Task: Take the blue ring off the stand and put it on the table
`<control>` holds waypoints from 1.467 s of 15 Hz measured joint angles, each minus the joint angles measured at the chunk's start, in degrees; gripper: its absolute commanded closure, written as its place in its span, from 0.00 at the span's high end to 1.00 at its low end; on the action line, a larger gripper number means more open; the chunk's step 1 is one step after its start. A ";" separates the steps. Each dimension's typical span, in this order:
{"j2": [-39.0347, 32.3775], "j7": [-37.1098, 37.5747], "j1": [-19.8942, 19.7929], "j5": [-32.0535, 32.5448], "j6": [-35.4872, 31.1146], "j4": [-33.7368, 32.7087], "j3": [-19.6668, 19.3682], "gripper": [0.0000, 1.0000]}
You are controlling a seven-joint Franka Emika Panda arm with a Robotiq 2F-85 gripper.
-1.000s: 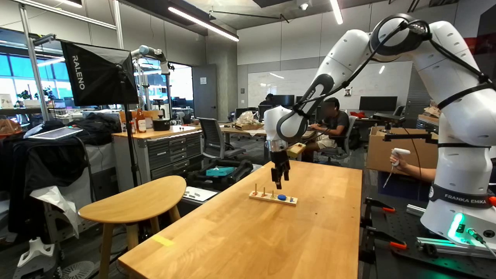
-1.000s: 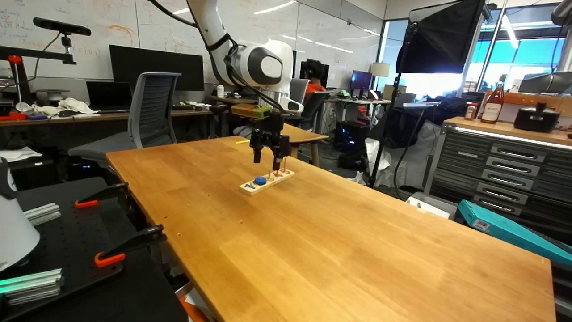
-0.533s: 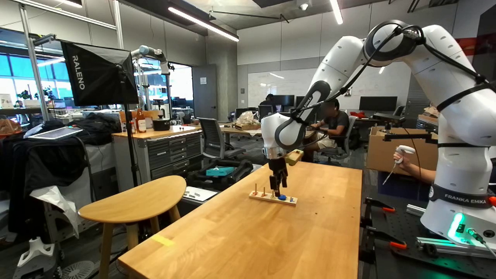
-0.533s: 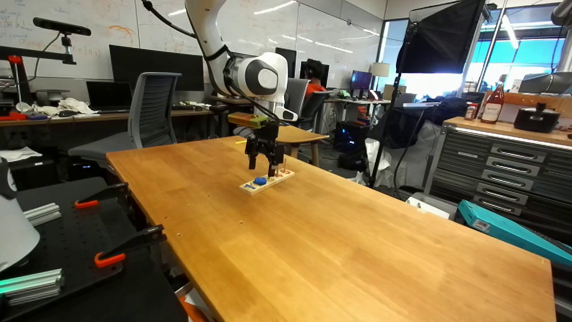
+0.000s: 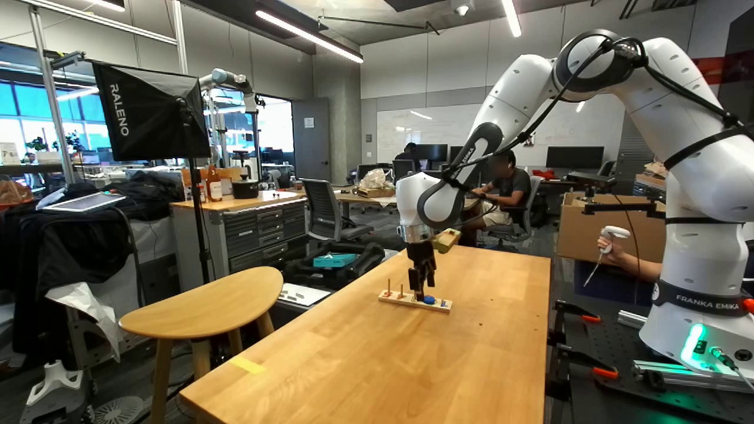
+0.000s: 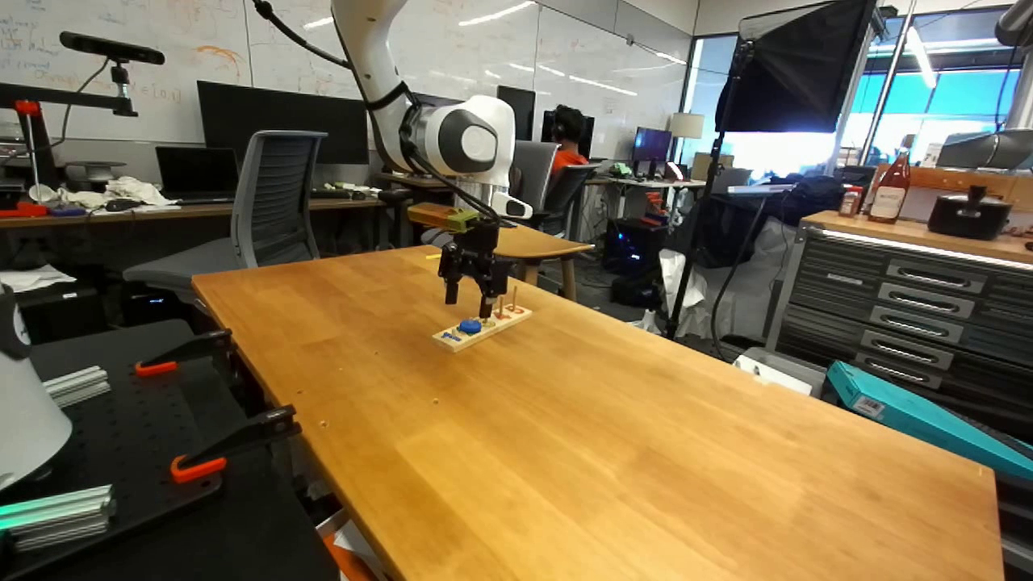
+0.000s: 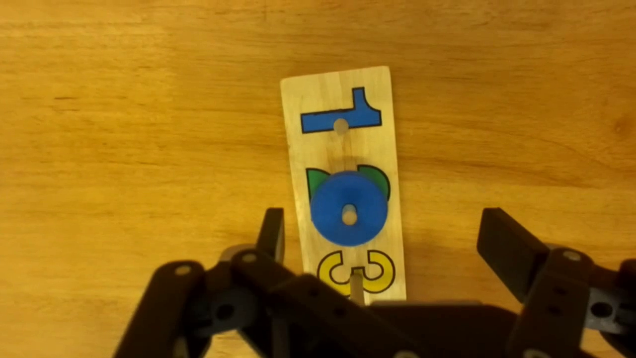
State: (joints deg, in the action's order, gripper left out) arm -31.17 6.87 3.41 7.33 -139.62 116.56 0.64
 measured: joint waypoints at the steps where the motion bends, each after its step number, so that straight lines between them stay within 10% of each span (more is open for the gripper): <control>1: -0.10 0.00 -0.01 -0.01 -0.02 0.05 -0.01 1.00; 6: -0.53 0.00 -0.10 -0.01 -0.08 0.21 -0.05 1.00; 7: -0.63 0.00 -0.11 -0.01 -0.11 0.22 -0.07 0.75; 18: -1.80 -0.01 -0.59 -1.75 -0.34 -0.18 -0.12 0.13; 19: -1.73 -0.05 -0.62 -1.92 -0.32 -0.27 -0.13 0.62; 22: -1.73 -0.07 -0.69 -2.14 -0.23 -0.51 -0.13 0.64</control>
State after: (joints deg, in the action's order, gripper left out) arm -32.90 6.80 2.71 5.19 -139.85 116.05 0.51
